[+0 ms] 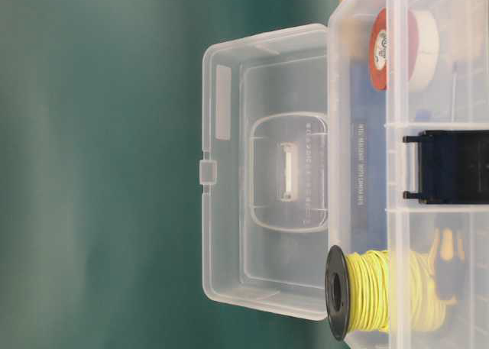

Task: Pick the nipper from the toolbox among several items.
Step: 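Move the right gripper over the blue-handled pliers in the toolbox, then lower the right gripper and close it on the blue pliers handle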

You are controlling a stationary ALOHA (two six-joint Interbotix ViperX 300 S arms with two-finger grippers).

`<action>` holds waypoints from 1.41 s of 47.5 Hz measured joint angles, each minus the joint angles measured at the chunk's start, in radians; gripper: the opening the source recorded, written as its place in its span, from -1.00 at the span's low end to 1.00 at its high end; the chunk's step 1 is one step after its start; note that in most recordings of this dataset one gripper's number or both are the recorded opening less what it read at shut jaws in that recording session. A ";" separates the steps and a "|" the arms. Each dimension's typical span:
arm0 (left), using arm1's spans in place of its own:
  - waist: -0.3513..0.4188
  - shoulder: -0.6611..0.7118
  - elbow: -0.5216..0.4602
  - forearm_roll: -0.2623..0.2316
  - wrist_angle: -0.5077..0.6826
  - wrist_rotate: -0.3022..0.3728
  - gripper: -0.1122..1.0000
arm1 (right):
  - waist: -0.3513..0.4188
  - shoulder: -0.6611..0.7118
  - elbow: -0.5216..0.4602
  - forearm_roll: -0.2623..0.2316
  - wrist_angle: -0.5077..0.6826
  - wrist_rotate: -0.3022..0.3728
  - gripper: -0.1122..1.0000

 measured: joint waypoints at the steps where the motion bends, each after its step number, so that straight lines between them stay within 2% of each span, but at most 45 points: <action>1: 0.000 0.002 0.000 -0.002 0.000 0.000 -0.80 | 0.000 0.000 0.002 0.000 0.000 0.000 -0.80; 7: 0.000 0.006 0.000 -0.028 0.000 0.003 -0.80 | -0.021 0.031 -0.031 0.000 0.054 0.003 -0.80; 12: 0.000 0.008 0.000 -0.029 -0.002 0.003 -0.80 | -0.077 0.091 -0.089 0.002 0.141 0.014 -0.80; 27: 0.002 0.008 0.000 -0.031 -0.005 0.006 -0.80 | -0.225 0.411 -0.328 0.002 0.380 0.012 -0.77; 30: 0.002 0.008 0.000 -0.029 -0.005 0.006 -0.80 | -0.252 0.480 -0.373 0.000 0.416 0.009 -0.61; 38: 0.005 0.008 0.000 -0.031 -0.006 0.006 -0.80 | -0.307 0.684 -0.512 -0.005 0.545 0.002 0.26; 41: 0.005 0.008 0.000 -0.031 -0.006 0.006 -0.80 | -0.313 0.755 -0.568 -0.014 0.594 -0.003 0.43; 47: 0.006 0.009 0.000 -0.029 -0.006 0.006 -0.80 | -0.313 0.876 -0.663 -0.026 0.672 -0.015 0.32; 52: 0.005 0.009 0.000 -0.029 -0.008 0.006 -0.80 | -0.316 0.966 -0.716 -0.029 0.696 -0.025 0.31; 67: 0.006 0.009 0.000 -0.031 -0.008 0.006 -0.80 | -0.318 1.164 -0.793 -0.028 0.696 -0.028 0.31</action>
